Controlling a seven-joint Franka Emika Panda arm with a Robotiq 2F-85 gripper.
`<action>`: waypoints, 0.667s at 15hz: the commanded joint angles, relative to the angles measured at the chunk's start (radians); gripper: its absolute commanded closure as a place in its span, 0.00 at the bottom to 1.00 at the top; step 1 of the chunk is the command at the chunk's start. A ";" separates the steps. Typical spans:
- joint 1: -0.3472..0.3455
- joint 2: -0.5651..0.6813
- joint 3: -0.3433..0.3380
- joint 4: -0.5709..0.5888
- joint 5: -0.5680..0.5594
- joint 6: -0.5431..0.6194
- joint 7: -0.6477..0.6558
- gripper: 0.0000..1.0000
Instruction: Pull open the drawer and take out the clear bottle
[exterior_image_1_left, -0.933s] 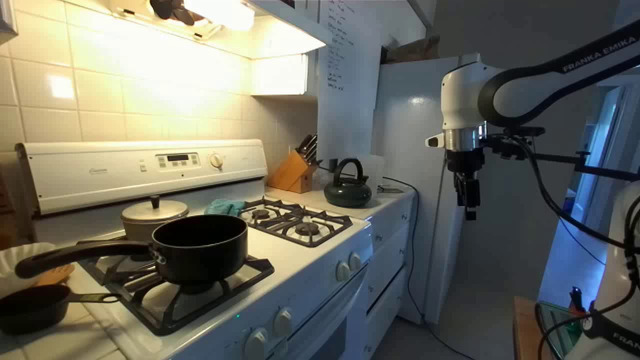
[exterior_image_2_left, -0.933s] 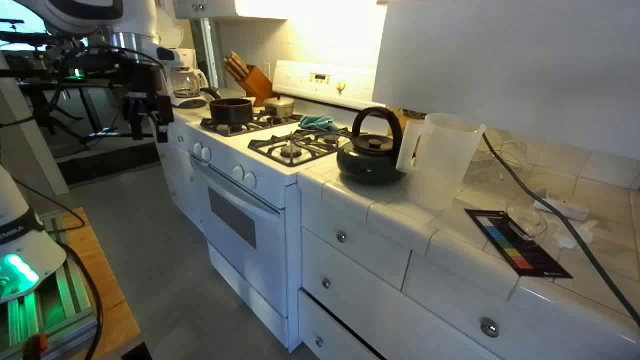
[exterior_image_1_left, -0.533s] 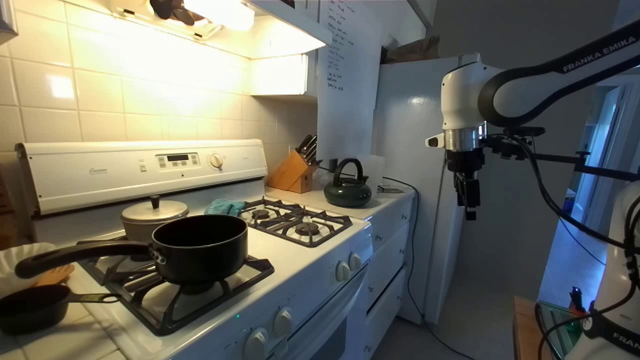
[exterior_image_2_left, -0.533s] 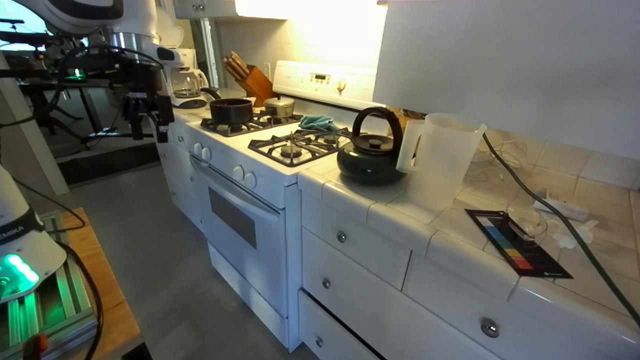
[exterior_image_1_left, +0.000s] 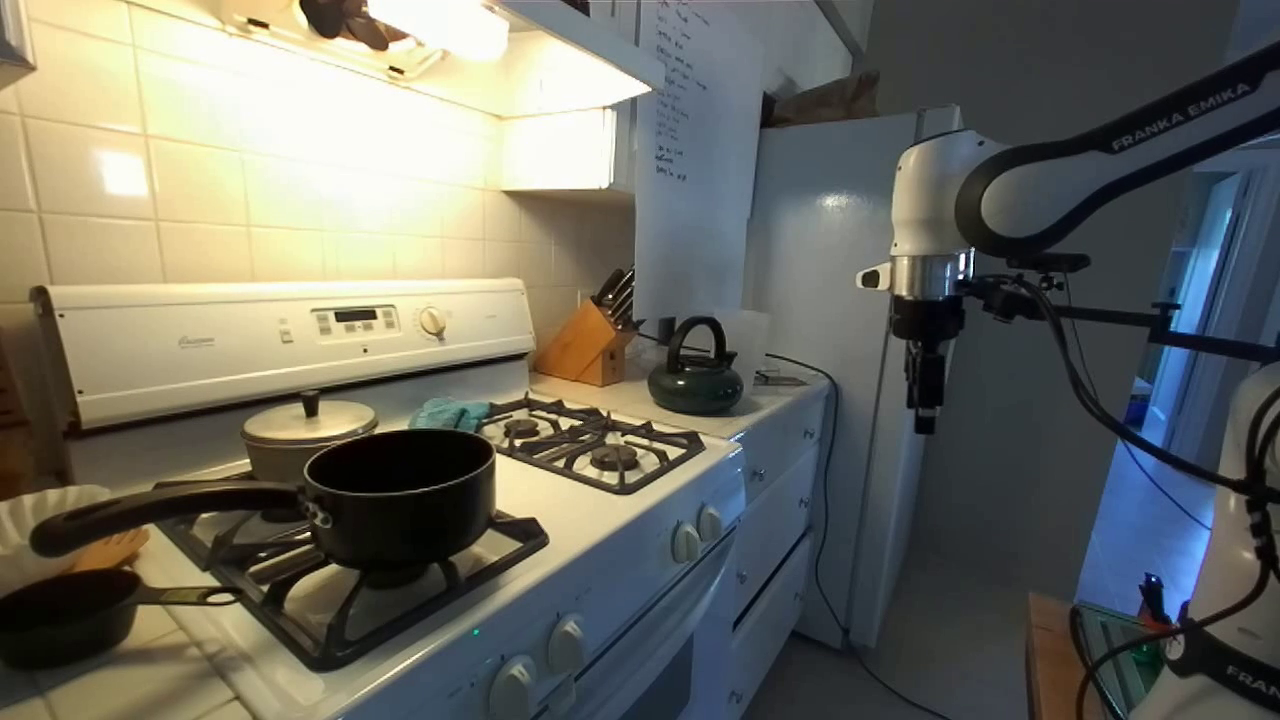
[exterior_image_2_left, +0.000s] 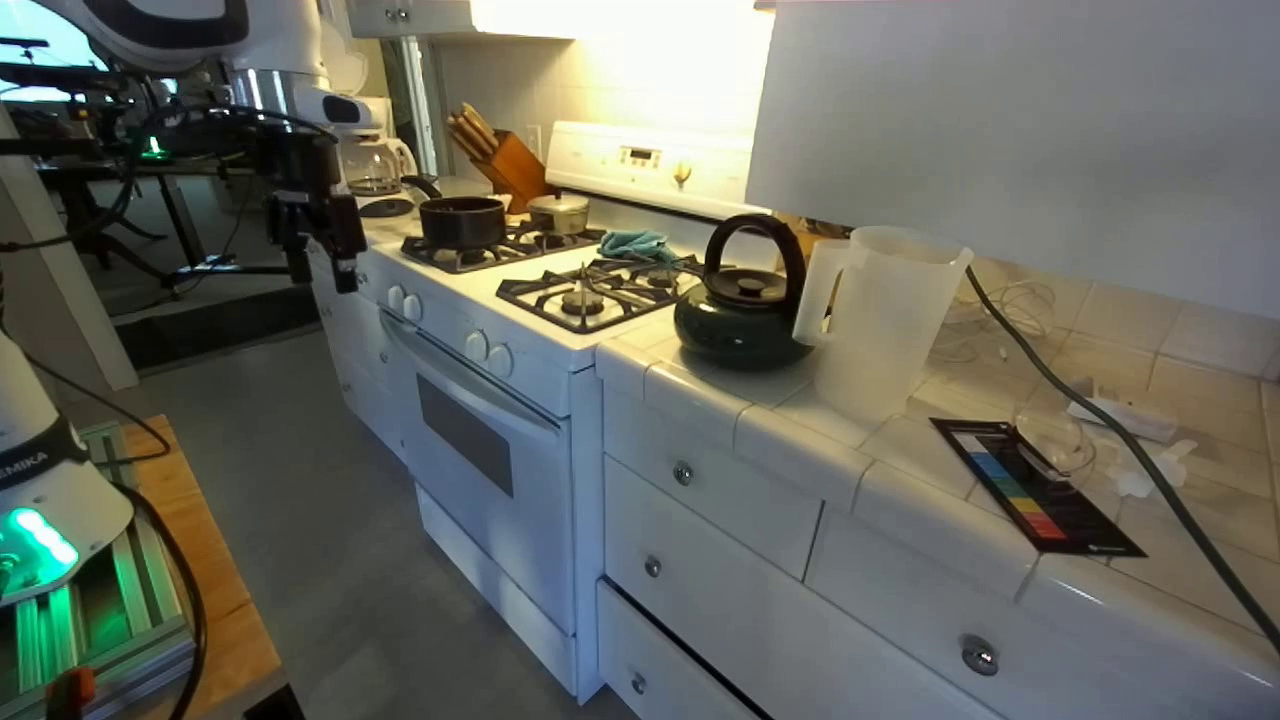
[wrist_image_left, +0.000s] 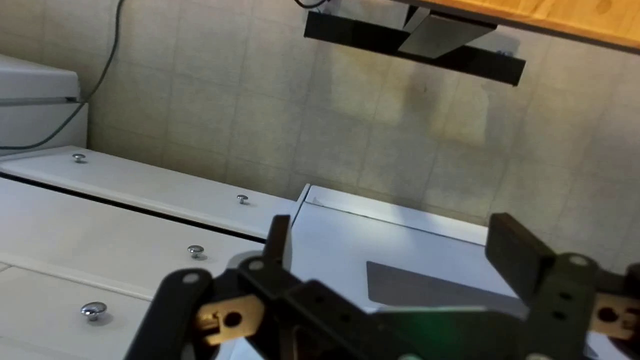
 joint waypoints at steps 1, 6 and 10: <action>-0.068 0.022 -0.122 -0.049 -0.007 0.144 -0.065 0.00; -0.109 0.158 -0.356 -0.039 0.010 0.402 -0.385 0.00; -0.114 0.302 -0.457 -0.006 0.065 0.548 -0.568 0.00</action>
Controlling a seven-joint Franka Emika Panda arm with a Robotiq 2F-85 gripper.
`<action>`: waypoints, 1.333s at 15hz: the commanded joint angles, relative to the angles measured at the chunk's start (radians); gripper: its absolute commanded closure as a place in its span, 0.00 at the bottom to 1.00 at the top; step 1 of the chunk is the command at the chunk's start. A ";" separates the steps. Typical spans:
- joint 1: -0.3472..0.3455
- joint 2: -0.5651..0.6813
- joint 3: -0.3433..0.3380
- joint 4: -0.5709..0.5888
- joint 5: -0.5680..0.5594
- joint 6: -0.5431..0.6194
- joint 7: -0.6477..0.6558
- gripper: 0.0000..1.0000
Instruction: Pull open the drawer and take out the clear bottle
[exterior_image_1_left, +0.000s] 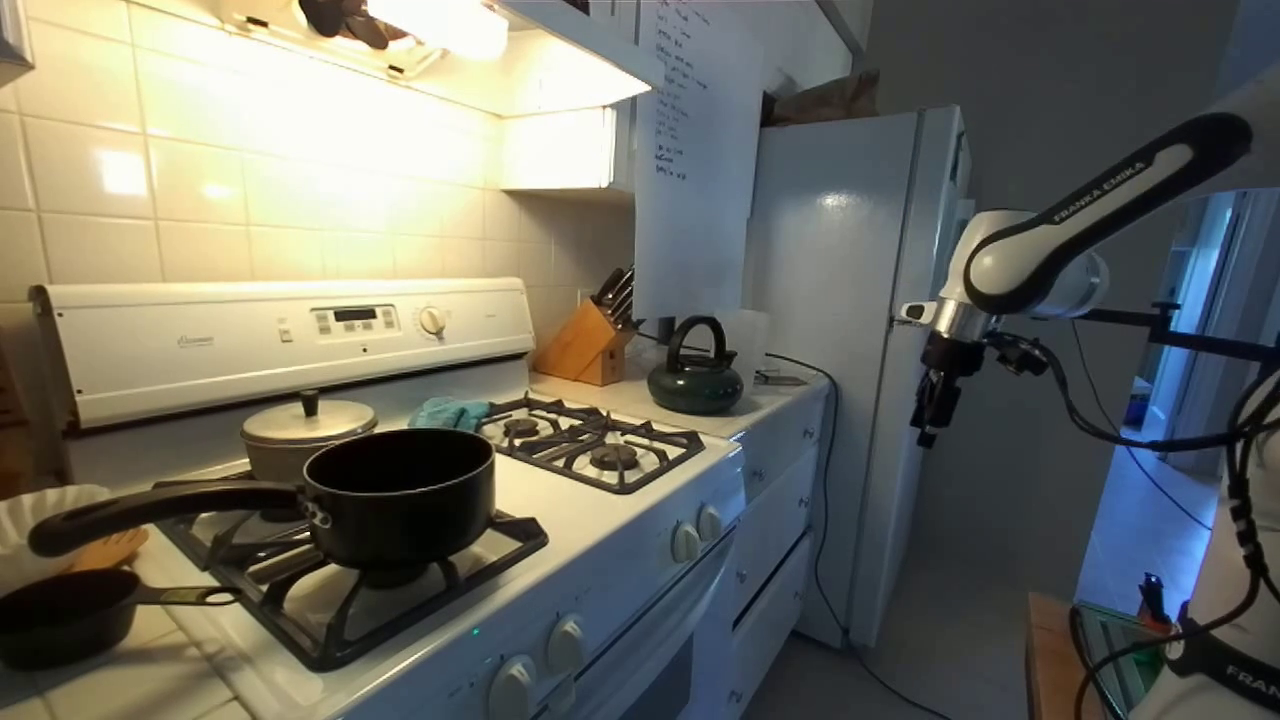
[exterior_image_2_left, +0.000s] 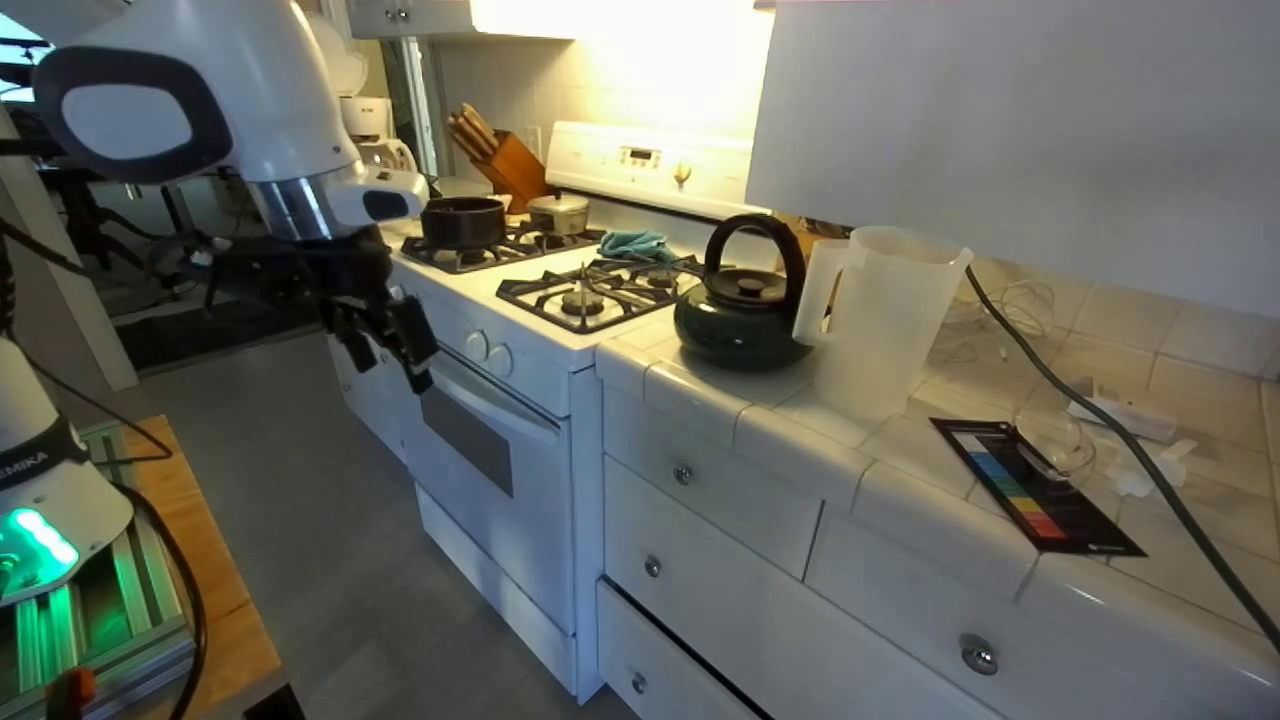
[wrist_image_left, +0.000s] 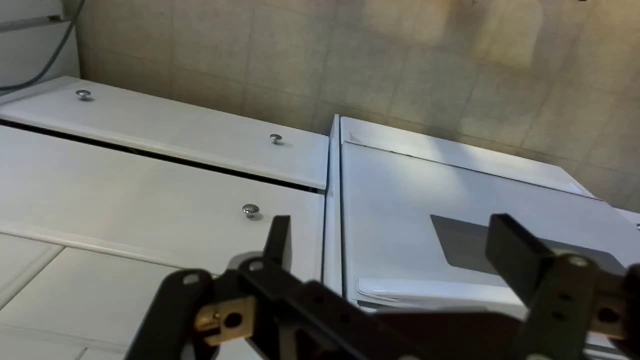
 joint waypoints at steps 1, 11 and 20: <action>-0.001 0.182 -0.040 0.070 0.095 0.075 -0.050 0.00; -0.087 0.440 0.049 0.254 0.269 0.010 0.036 0.00; -0.122 0.513 0.091 0.236 0.342 0.277 0.123 0.00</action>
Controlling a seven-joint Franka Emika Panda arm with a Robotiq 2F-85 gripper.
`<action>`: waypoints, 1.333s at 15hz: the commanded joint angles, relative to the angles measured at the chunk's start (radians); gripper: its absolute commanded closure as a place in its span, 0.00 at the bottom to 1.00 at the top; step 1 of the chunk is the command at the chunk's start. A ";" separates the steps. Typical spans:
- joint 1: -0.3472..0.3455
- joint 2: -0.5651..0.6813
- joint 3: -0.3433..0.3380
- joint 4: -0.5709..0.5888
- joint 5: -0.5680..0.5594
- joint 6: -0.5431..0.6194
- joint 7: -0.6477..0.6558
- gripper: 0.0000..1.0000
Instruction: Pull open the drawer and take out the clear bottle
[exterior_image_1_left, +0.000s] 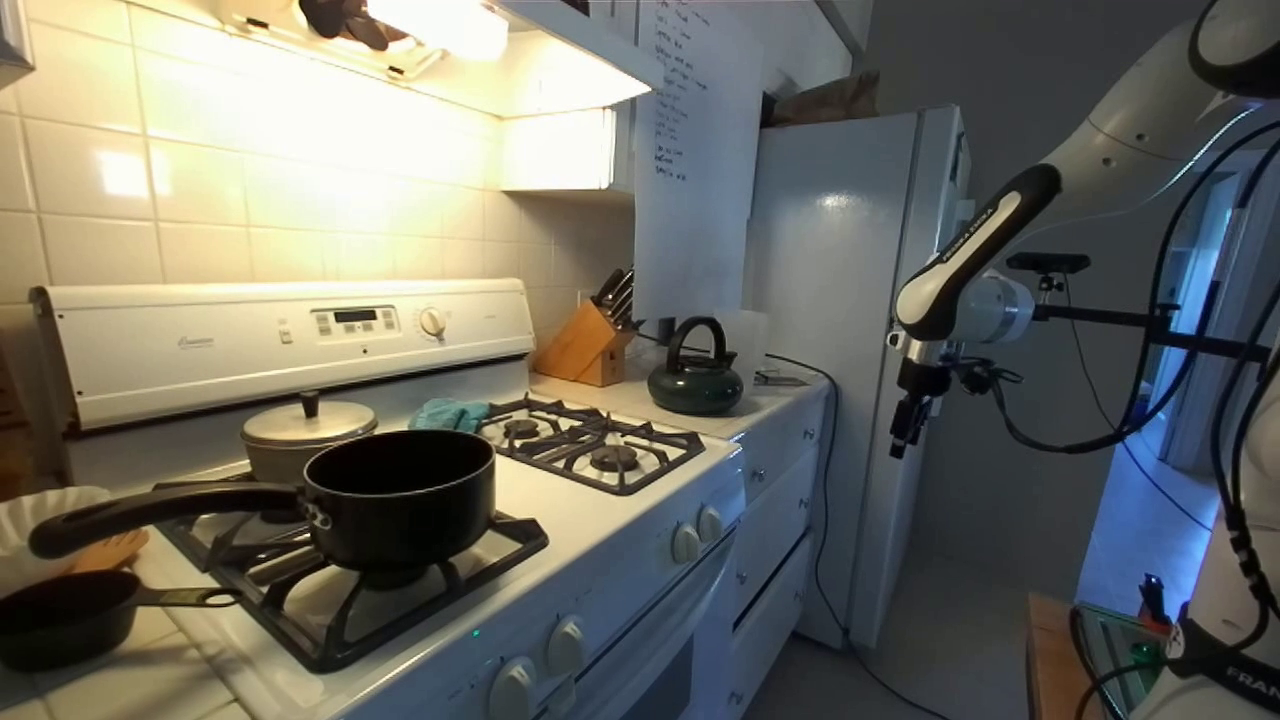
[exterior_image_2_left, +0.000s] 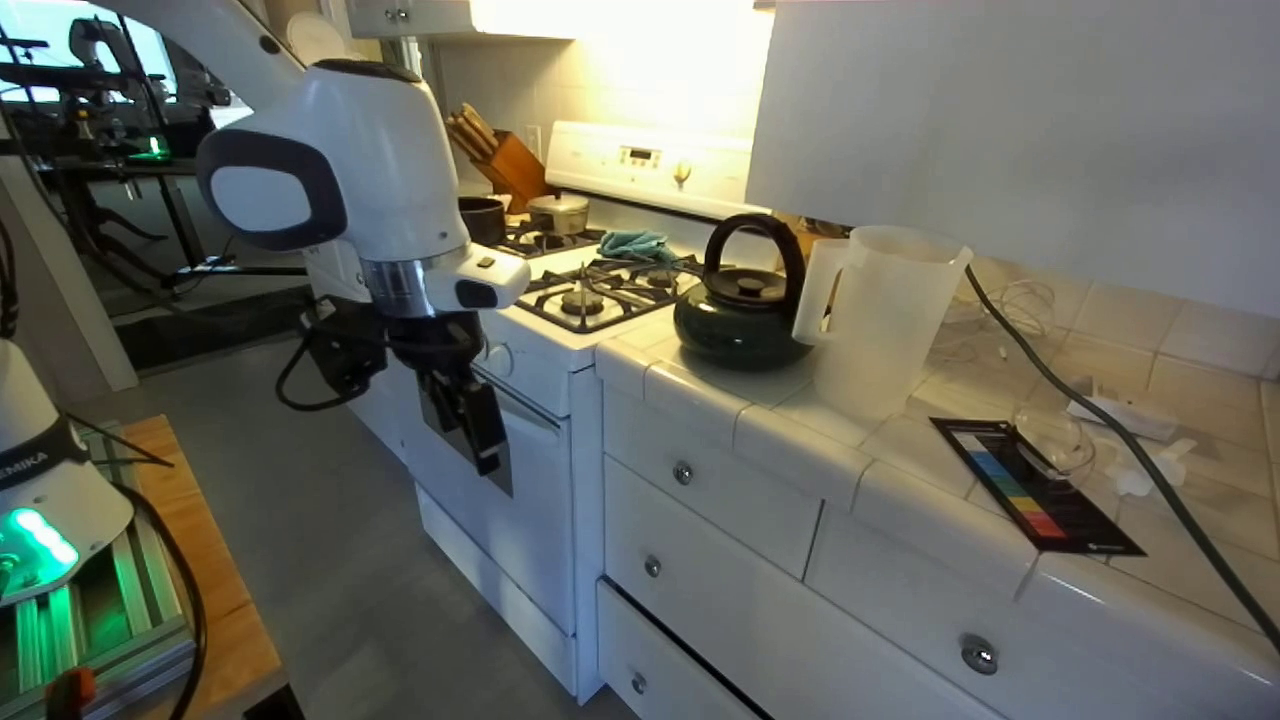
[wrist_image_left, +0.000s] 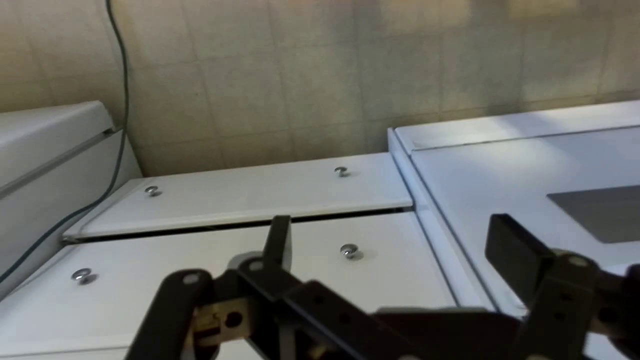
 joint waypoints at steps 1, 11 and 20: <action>-0.047 0.096 0.058 -0.004 0.079 0.224 0.094 0.00; -0.196 0.316 0.346 0.209 0.446 0.383 -0.210 0.00; -0.458 0.371 0.573 0.288 0.403 0.376 -0.442 0.00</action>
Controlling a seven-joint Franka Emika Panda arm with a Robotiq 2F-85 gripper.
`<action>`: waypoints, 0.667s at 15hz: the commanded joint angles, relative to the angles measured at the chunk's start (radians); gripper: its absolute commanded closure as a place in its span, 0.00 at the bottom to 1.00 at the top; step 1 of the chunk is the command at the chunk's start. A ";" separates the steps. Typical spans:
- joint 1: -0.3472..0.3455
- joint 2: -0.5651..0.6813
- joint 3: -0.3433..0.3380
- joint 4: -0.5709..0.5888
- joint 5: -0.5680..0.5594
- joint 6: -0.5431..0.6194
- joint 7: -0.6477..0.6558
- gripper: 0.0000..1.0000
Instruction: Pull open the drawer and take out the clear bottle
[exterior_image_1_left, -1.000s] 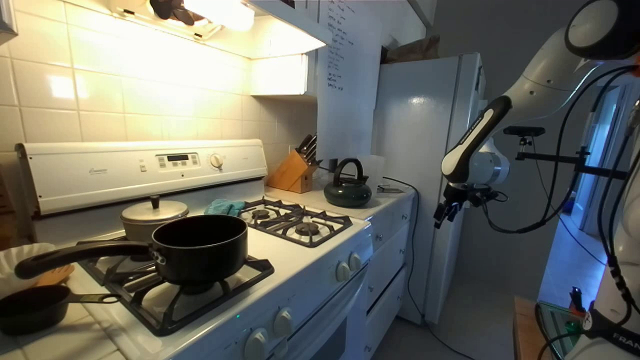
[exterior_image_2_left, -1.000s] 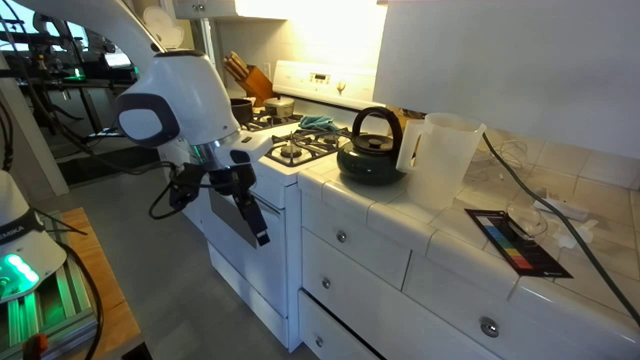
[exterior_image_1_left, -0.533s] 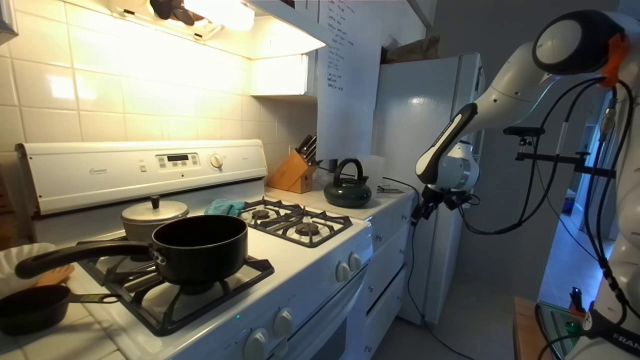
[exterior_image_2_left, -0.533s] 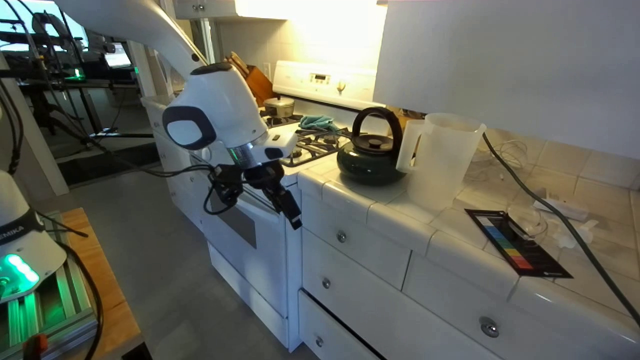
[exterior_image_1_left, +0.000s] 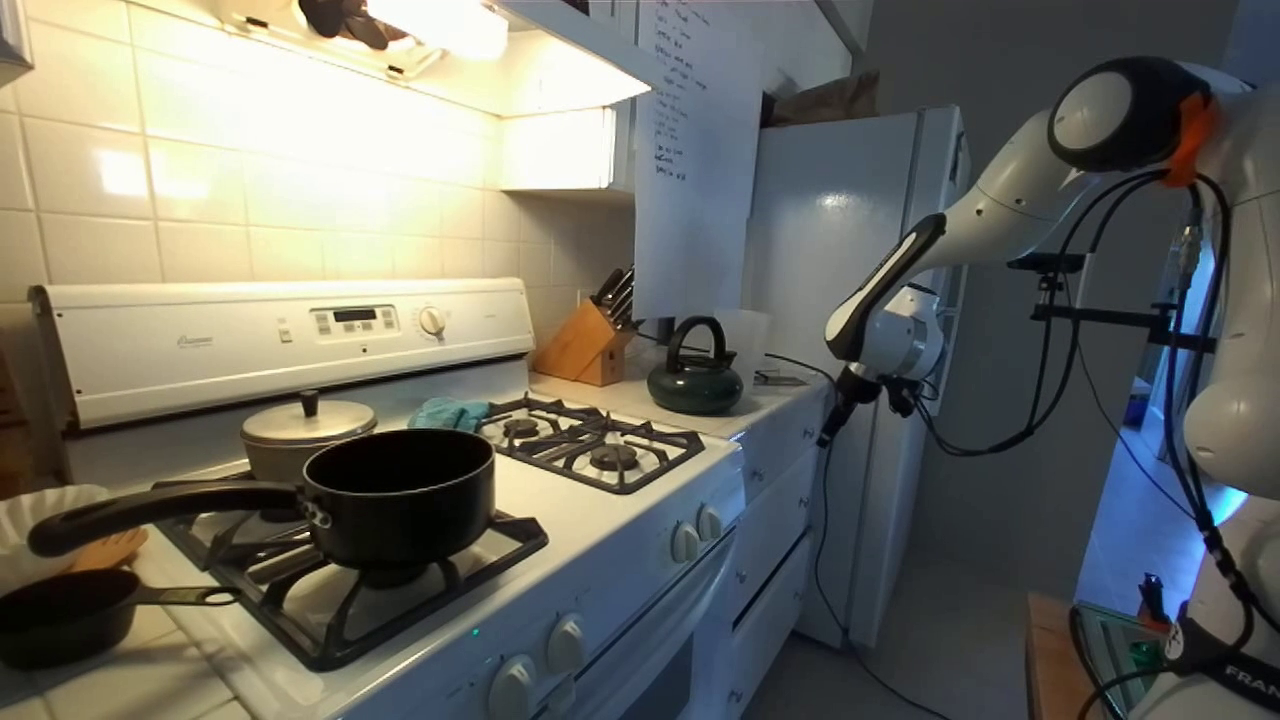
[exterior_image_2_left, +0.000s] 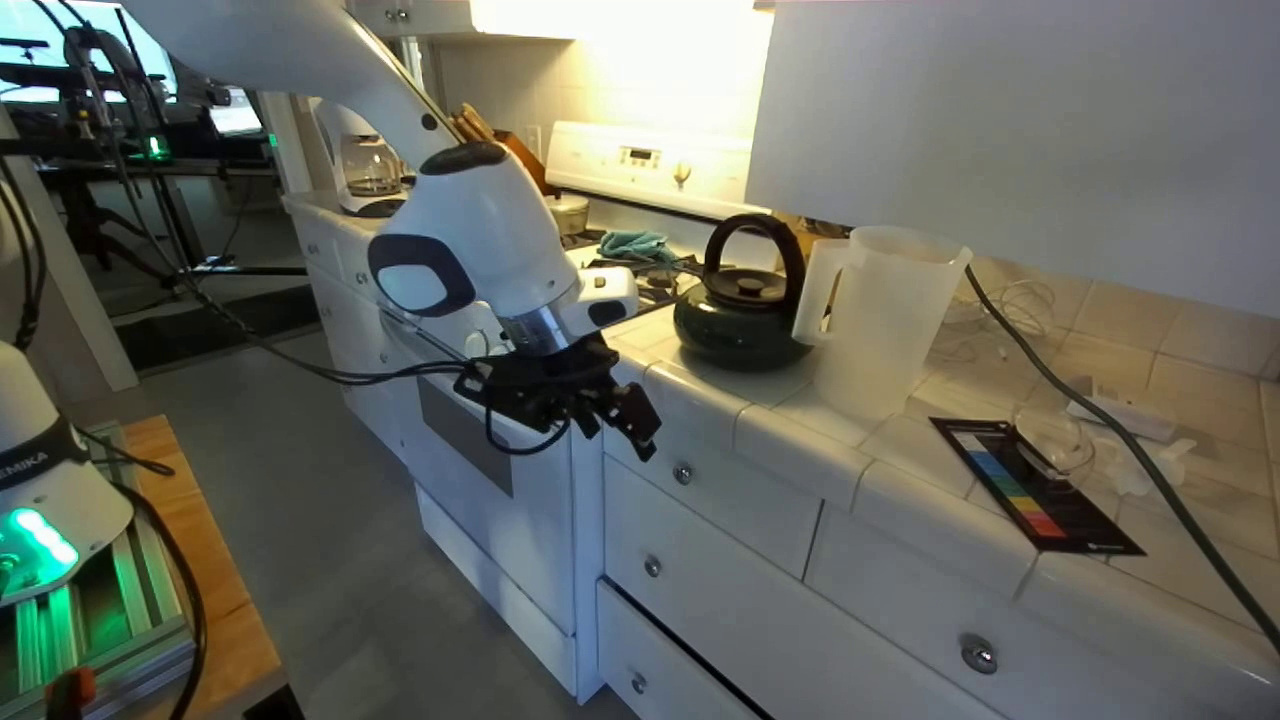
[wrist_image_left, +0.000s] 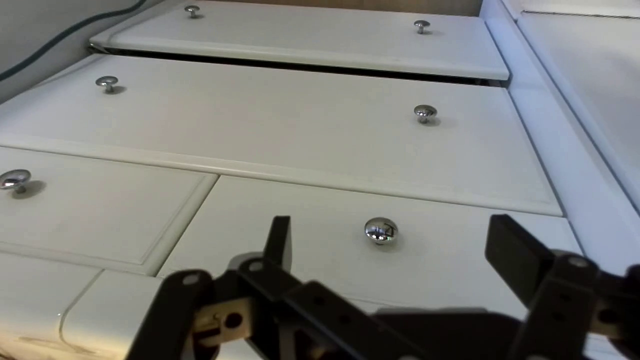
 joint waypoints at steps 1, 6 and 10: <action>0.007 -0.001 0.000 0.000 0.000 0.000 0.003 0.00; -0.054 -0.002 0.108 -0.083 0.061 0.103 -0.112 0.00; -0.221 0.038 0.320 -0.146 0.129 0.257 -0.222 0.00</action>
